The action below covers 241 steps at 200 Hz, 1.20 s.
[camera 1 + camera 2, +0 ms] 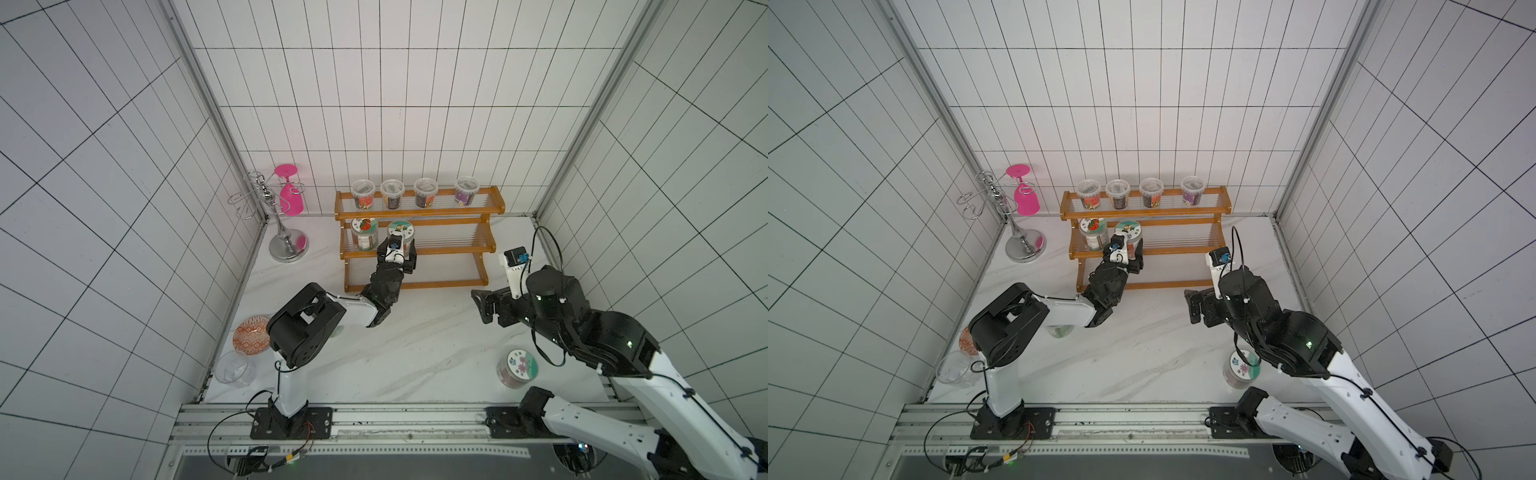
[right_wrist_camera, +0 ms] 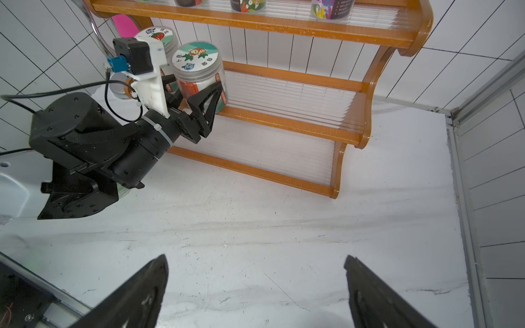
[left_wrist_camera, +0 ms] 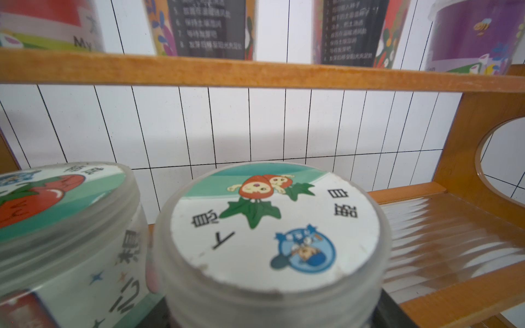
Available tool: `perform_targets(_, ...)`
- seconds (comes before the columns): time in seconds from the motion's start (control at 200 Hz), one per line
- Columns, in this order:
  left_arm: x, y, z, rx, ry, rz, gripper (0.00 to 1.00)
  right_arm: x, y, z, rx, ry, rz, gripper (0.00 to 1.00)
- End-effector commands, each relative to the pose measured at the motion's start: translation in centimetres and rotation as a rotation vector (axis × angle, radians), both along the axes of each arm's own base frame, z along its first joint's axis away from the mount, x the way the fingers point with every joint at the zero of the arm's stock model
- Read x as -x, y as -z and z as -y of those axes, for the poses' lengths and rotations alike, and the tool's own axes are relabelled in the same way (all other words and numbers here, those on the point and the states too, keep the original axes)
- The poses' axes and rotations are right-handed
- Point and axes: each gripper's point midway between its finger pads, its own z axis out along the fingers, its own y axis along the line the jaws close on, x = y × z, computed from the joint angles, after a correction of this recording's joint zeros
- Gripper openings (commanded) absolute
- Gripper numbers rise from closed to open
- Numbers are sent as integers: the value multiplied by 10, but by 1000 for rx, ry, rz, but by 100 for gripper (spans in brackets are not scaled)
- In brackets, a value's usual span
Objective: Place the seed container on the shelf
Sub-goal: Place the seed jar on the shelf.
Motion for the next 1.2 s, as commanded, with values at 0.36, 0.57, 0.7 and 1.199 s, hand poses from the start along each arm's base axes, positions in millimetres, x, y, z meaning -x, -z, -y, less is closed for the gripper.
perform_targets(0.36, -34, 7, -7, -2, -60, -16, 63, 2, 10, 4, 2, 1, -18, 99)
perform_targets(0.57, -43, 13, -5, -13, -56, -30, 65, 2, 10, 5, 2, 5, -17, 99)
perform_targets(0.7, -47, 18, -4, -15, -45, -34, 67, 2, 10, 6, 1, 5, -18, 99)
perform_targets(1.199, -30, 3, 10, -37, -17, -7, 99, 4, 10, 8, 1, 7, -22, 99)
